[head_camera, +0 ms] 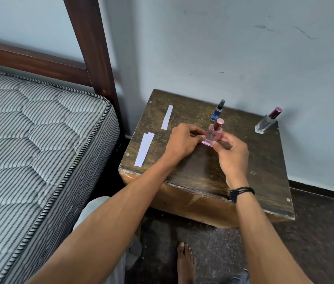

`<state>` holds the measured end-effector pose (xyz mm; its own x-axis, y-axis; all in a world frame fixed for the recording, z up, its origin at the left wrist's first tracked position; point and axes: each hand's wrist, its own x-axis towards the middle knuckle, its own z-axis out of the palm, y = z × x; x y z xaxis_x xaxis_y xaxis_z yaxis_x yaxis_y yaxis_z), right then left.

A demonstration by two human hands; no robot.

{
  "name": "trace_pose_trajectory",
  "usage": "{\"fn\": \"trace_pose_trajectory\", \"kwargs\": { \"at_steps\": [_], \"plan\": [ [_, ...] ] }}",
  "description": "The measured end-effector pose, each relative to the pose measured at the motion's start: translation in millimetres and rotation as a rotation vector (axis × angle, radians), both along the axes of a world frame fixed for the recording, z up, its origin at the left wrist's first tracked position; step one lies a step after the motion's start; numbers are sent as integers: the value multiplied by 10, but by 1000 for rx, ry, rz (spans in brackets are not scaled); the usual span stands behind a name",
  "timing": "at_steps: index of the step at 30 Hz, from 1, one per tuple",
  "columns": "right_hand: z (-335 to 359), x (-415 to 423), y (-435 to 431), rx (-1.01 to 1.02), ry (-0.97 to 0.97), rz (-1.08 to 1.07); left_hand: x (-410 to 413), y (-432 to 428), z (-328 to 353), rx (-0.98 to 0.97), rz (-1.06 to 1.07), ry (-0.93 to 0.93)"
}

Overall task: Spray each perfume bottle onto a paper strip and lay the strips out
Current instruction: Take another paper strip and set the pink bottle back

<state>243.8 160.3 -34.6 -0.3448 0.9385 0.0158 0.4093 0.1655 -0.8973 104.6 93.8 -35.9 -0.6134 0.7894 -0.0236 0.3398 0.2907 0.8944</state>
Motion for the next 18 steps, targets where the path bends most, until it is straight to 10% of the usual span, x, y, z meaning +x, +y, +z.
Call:
{"fn": "trace_pose_trajectory", "kwargs": {
  "at_steps": [18],
  "plan": [
    [-205, -1206, -24, 157, 183, 87, -864, -108, 41, 66, 335, 9]
  ]
}}
